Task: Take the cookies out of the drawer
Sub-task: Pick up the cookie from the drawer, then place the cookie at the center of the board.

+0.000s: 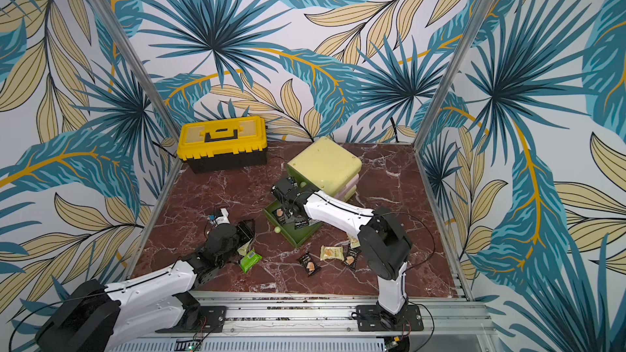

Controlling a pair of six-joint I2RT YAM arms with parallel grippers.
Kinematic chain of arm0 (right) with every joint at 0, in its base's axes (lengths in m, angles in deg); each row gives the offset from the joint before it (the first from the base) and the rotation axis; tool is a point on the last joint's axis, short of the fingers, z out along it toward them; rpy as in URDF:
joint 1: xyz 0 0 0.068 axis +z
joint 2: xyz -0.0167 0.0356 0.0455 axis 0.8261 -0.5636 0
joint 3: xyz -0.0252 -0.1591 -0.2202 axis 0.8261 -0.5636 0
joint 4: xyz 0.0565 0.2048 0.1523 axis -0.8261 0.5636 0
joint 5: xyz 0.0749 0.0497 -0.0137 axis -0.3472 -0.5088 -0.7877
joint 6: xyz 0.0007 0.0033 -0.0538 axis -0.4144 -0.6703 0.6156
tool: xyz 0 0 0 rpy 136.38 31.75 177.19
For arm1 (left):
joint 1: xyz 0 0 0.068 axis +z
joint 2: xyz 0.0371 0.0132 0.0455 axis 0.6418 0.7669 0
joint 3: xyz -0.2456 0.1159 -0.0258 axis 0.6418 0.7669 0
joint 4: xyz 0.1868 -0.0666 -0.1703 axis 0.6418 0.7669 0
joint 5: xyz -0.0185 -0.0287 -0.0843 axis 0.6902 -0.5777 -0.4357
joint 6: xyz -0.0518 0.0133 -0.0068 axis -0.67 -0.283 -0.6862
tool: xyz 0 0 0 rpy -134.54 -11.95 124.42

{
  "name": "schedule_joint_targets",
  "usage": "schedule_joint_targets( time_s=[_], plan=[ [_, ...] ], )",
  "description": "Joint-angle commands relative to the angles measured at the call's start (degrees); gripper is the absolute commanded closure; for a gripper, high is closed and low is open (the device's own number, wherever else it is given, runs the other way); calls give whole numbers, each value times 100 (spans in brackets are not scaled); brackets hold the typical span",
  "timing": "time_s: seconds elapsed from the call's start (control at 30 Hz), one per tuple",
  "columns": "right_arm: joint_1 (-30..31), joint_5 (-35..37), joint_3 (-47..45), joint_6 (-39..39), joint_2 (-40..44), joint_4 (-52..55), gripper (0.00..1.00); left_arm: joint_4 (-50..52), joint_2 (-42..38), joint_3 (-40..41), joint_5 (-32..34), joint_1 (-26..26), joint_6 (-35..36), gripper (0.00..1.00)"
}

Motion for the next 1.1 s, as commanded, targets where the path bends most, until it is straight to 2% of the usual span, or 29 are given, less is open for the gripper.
schedule_joint_targets(
  time_s=[0.0, 0.2, 0.33, 0.53, 0.73, 1.07],
  plan=[
    [77, -199, -53, 403, 285, 155, 61, -113, 1, -97, 17, 51, 129, 40],
    [271, -394, -277, 793, 730, 170, 61, -61, -55, -97, 25, 112, 157, 40],
    [551, -385, -482, 789, 1055, 318, 61, 18, -160, -66, 77, 152, 132, 40],
    [1163, -286, -964, 379, 1491, 395, 61, 132, -371, 44, 165, 205, 99, 39],
    [1771, -335, -1472, -101, 1499, 120, 61, 370, -592, 123, 244, 252, -10, 40],
    [2150, -663, -2450, -510, 1309, -765, 61, 945, -1172, 250, 346, 279, -80, 39]
  ],
)
